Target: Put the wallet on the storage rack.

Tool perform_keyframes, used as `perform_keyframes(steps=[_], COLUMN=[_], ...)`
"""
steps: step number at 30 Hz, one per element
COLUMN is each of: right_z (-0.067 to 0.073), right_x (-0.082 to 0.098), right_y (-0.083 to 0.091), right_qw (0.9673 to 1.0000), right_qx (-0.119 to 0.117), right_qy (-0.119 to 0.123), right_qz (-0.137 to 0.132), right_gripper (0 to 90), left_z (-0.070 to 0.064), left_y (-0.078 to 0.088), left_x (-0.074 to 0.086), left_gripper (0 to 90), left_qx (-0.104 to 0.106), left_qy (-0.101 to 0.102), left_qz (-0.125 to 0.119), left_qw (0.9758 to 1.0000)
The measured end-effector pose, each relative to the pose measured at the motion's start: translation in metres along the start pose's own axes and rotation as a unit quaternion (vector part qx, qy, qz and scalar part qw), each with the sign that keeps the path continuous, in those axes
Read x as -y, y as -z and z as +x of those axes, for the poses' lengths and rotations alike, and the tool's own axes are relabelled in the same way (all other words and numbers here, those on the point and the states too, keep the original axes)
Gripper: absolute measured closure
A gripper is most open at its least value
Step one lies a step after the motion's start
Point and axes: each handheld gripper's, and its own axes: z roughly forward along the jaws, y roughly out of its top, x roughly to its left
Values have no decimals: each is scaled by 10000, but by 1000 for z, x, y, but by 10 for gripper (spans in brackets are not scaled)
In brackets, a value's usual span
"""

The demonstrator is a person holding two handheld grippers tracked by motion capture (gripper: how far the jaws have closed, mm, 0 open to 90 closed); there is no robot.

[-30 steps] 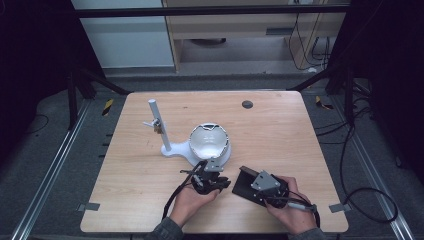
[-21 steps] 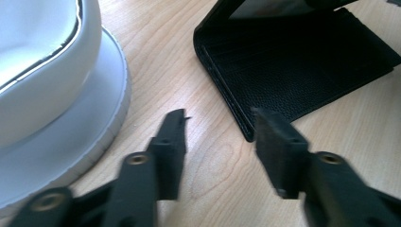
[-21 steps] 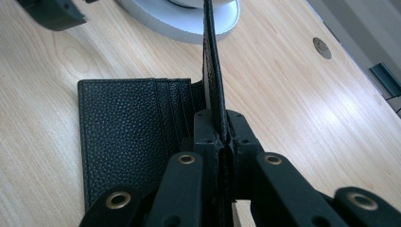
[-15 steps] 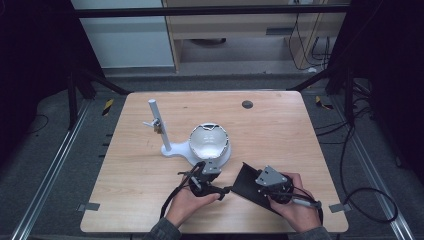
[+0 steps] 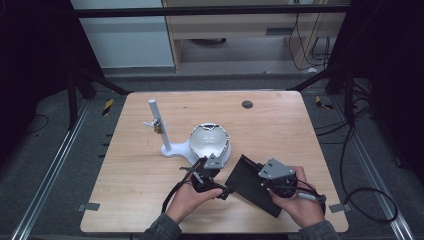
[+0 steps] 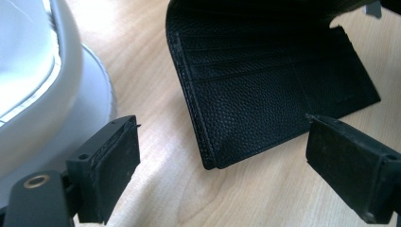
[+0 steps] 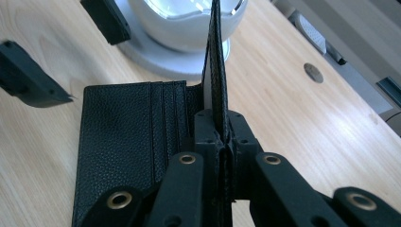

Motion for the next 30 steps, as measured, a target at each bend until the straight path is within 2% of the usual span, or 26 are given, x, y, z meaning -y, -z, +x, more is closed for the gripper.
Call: perform_keyframes(steps=[7,12,16,18,21,26,30], right_z=[-10,-14,-16,-16,-16,-15,-14], right_x=[-6,-14,-16,-18,-20,-21,-24], right_y=[6,15,21,23,26,29,31], right_qw=[9998,9992,9985,9983,9977,9971,9965], right_qx=[-73,-32,-25,-26,-30,-37,-63], right_qy=[-98,-157,-158,-158,-112,-88,-41], right_qz=[-140,-375,-528,-566,-668,-757,-833], right_gripper=[852,852,852,852,852,852,852], left_z=[2,3,8,9,11,11,10], left_y=[11,18,22,22,20,17,14], left_x=[-9,-20,-25,-27,-28,-29,-32], left_gripper=[105,104,105,109,121,131,138], left_qx=[-33,-79,-5,51,64,145,191], left_qy=[-24,-208,-164,-195,-98,-79,-111], left_qz=[-96,-81,-94,-74,-134,-175,-194], left_qw=[9999,9997,9998,9998,9998,9997,9996])
